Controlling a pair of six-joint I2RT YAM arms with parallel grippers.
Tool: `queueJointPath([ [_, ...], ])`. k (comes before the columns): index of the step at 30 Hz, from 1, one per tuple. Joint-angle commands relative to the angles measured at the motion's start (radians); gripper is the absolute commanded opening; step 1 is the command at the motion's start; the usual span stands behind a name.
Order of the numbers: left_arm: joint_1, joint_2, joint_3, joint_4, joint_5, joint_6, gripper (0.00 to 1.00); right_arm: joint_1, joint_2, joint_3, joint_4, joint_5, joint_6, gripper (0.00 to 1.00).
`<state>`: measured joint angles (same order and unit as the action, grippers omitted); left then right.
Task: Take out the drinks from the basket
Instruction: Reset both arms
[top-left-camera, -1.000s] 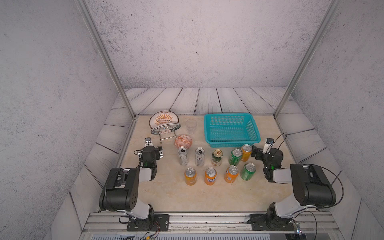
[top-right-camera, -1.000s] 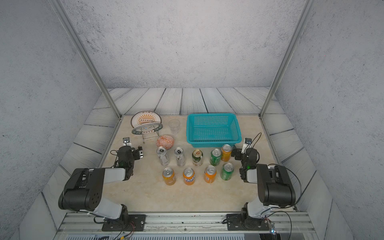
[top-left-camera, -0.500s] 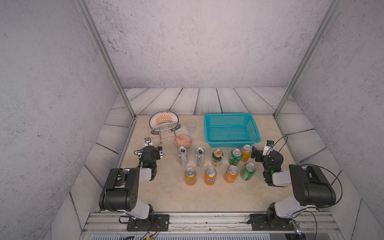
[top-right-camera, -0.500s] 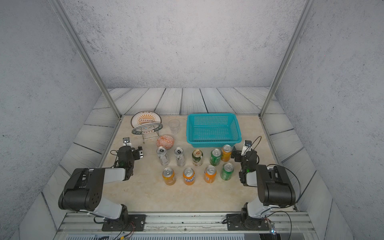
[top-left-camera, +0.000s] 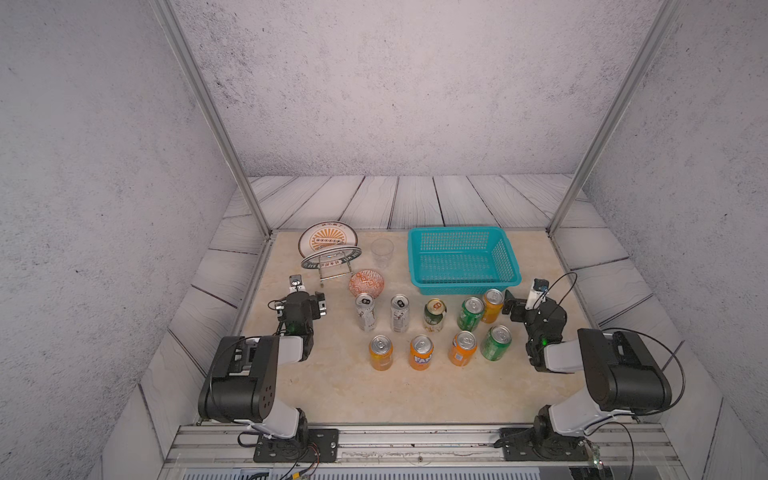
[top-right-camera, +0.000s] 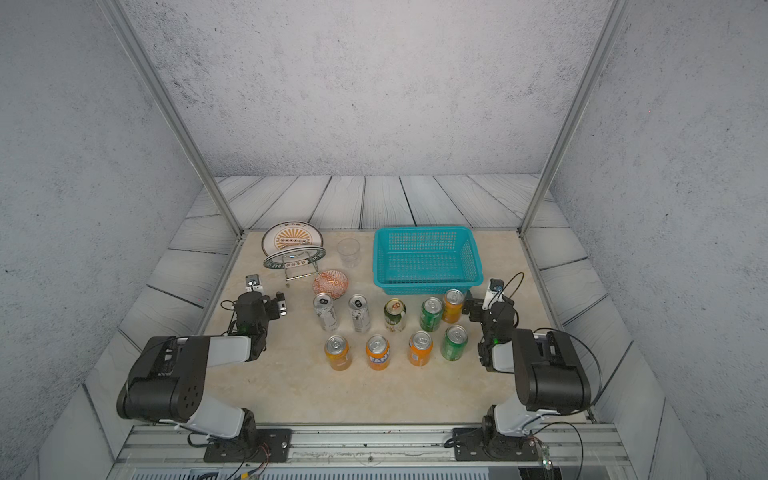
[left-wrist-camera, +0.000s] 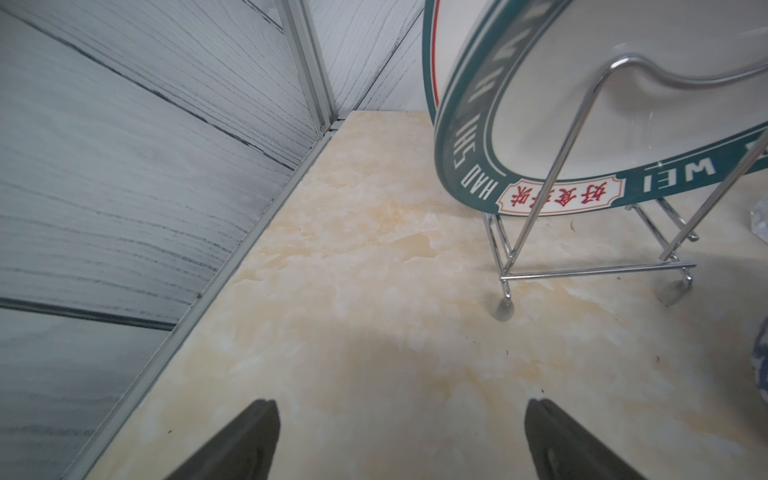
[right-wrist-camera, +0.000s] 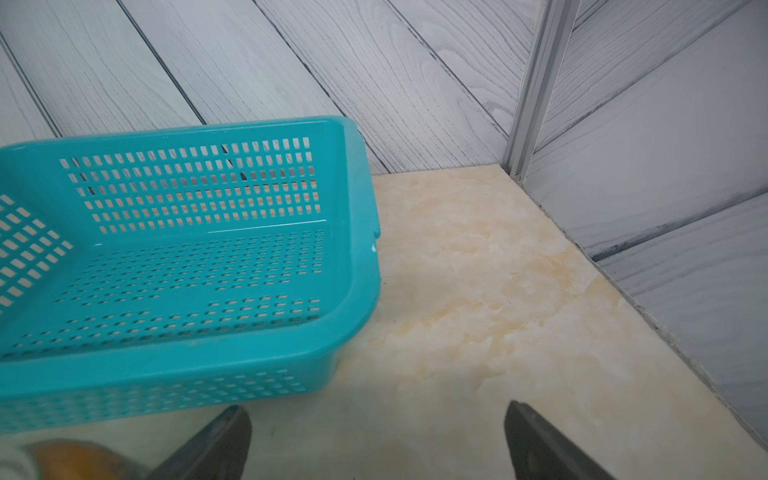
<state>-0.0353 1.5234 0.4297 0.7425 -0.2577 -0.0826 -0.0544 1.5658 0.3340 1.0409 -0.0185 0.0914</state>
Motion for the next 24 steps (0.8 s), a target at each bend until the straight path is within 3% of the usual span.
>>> queueJointPath([
  [1, 0.006, 0.001, 0.014, 0.013, 0.003, 0.01, 0.99, 0.005, 0.005, 0.067, -0.139, -0.03, -0.015, 1.0],
  [24, 0.005, 0.006, 0.02, 0.007, 0.003, 0.01, 0.99, 0.007, 0.005, 0.068, -0.144, -0.031, -0.018, 0.99],
])
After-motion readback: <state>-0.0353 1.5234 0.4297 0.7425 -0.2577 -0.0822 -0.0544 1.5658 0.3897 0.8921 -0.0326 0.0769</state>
